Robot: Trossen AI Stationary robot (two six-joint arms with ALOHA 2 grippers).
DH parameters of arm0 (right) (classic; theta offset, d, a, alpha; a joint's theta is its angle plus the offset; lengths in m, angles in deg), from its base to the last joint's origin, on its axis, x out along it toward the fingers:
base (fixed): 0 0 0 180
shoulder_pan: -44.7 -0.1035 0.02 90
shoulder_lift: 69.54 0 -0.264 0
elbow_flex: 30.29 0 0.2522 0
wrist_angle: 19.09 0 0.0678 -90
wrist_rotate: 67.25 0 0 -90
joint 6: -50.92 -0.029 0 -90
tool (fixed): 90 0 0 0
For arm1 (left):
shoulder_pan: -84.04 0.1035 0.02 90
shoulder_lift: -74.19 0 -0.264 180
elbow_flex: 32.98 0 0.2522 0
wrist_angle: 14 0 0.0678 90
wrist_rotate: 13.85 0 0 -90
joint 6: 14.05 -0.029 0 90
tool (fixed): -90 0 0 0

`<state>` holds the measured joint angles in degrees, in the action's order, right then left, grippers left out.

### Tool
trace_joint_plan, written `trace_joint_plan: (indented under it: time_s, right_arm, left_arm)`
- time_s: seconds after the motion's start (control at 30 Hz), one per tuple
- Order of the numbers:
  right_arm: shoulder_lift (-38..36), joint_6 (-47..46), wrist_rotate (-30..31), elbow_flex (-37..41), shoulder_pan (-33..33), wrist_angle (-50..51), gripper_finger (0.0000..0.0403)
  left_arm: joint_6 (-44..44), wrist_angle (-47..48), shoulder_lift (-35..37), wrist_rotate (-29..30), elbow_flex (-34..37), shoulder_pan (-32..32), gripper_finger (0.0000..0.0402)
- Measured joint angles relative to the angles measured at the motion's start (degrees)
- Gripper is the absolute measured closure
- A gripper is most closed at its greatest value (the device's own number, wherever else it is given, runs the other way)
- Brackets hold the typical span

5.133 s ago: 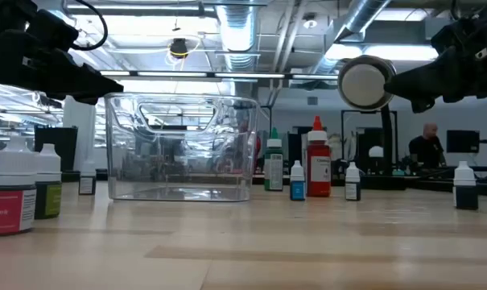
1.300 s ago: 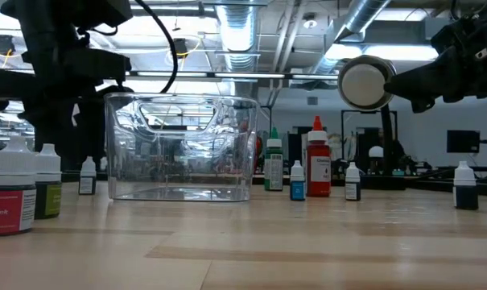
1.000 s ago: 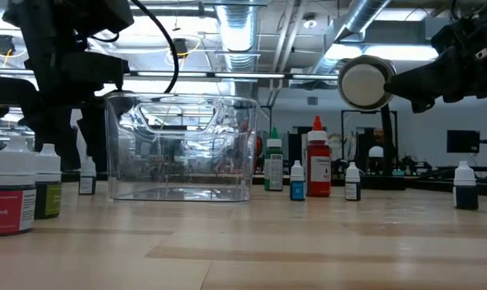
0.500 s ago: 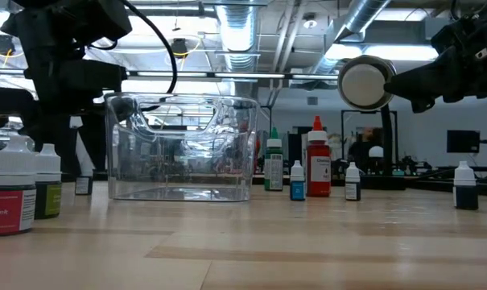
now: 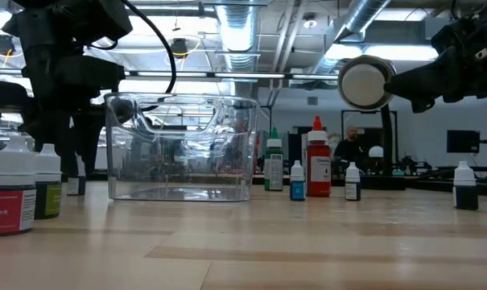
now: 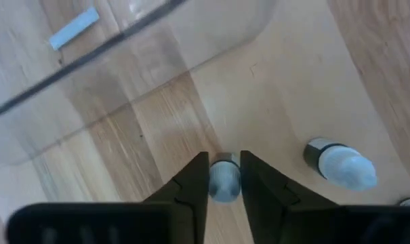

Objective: Pick & Place food coloring
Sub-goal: Put the top small black food coloring bottle into the transparent bin

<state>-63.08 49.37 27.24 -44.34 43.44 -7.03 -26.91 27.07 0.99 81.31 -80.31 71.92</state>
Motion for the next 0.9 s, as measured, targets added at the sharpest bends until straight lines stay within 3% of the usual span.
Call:
trace_joint_plan:
  time_s: [0.1, 0.47, 0.9]
  right_arm:
    - [0.0, 0.0, 0.0, 0.0, 0.0, 0.0, 0.029]
    - [0.0, 0.0, 0.0, 0.0, 0.0, 0.0, 0.029]
    - [0.0, 0.0, 0.0, 0.0, 0.0, 0.0, 0.029]
  left_arm:
    - [1.6, -0.1, 0.0, 0.0, -0.1, 0.0, 0.0363]
    - [11.2, 1.9, 2.1, 0.1, -0.3, 0.0, 0.0356]
    - [23.5, 12.4, 15.8, 0.6, -4.2, 0.0, 0.0356]
